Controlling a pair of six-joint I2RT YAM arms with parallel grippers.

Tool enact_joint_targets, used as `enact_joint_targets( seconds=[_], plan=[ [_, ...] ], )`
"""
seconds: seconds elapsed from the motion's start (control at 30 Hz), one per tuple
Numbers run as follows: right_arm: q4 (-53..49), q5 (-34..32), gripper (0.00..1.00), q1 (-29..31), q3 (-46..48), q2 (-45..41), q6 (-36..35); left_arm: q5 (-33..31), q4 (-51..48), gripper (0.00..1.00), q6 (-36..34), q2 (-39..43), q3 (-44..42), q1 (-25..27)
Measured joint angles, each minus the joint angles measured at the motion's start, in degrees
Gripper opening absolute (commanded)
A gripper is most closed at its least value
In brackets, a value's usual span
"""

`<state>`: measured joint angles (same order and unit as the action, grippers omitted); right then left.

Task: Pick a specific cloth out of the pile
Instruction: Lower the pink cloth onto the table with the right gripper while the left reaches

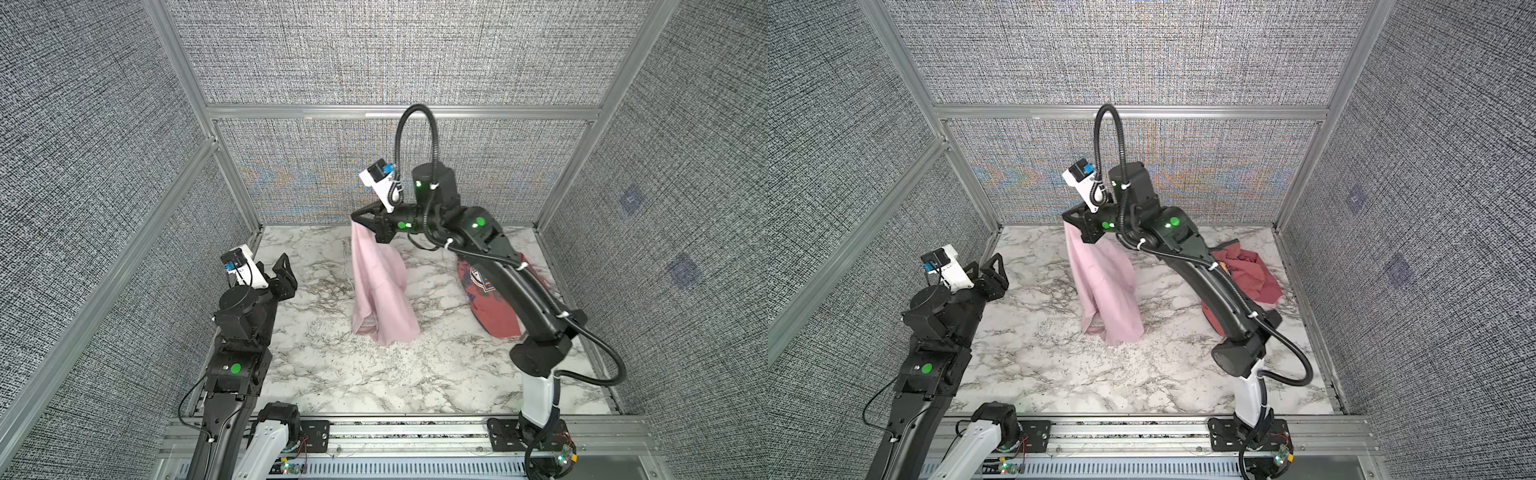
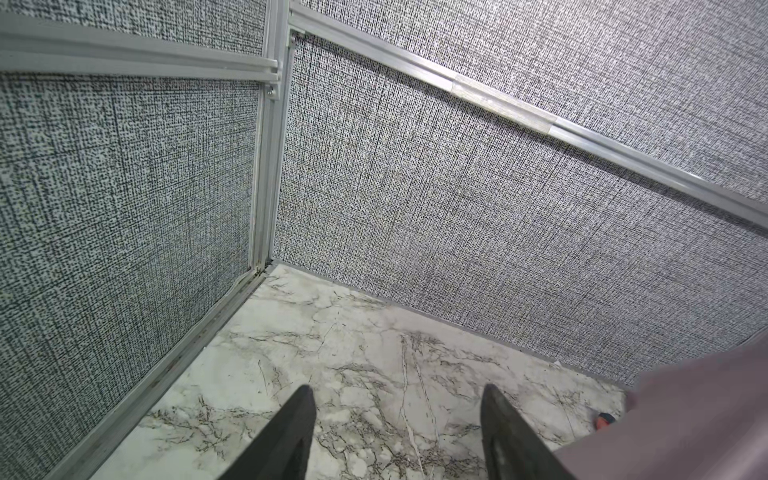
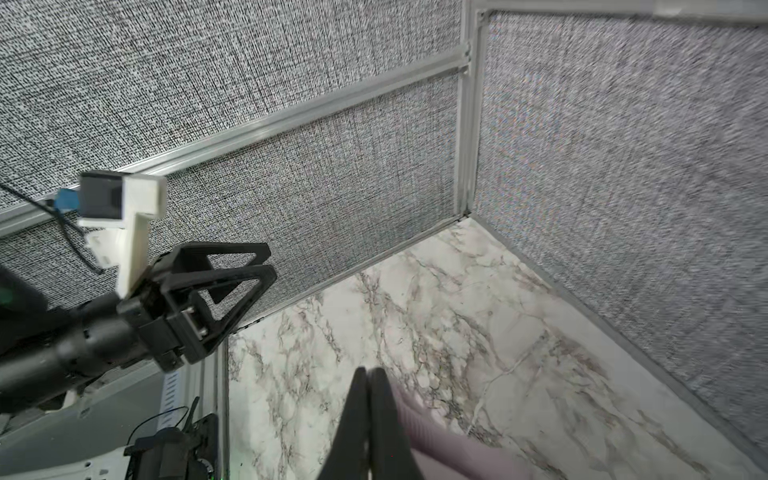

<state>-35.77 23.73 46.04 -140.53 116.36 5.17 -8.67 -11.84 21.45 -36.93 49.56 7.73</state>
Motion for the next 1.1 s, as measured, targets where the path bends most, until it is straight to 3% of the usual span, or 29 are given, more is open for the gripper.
enact_joint_targets(
  seconds=[0.5,0.63,0.7,0.83,1.1],
  plan=[
    [22.1,11.1,0.00,6.1,-8.0,27.9,24.3,-2.3,-8.8,0.64,-0.1,7.4,5.6,0.0],
    [22.4,12.0,0.31,7.8,-10.0,31.8,27.8,-2.3,-9.4,0.64,-0.2,6.4,5.7,0.0],
    [23.4,12.7,0.41,8.3,-6.7,30.6,27.8,-1.8,-9.4,0.64,-0.2,5.7,5.6,0.0],
    [24.8,10.8,0.45,7.5,5.7,22.9,26.2,-0.5,-9.1,0.62,0.0,3.6,5.4,0.0],
    [33.2,3.0,0.46,2.4,35.7,0.9,21.0,8.7,-6.4,0.56,1.3,-5.5,3.2,0.4]
  ],
)
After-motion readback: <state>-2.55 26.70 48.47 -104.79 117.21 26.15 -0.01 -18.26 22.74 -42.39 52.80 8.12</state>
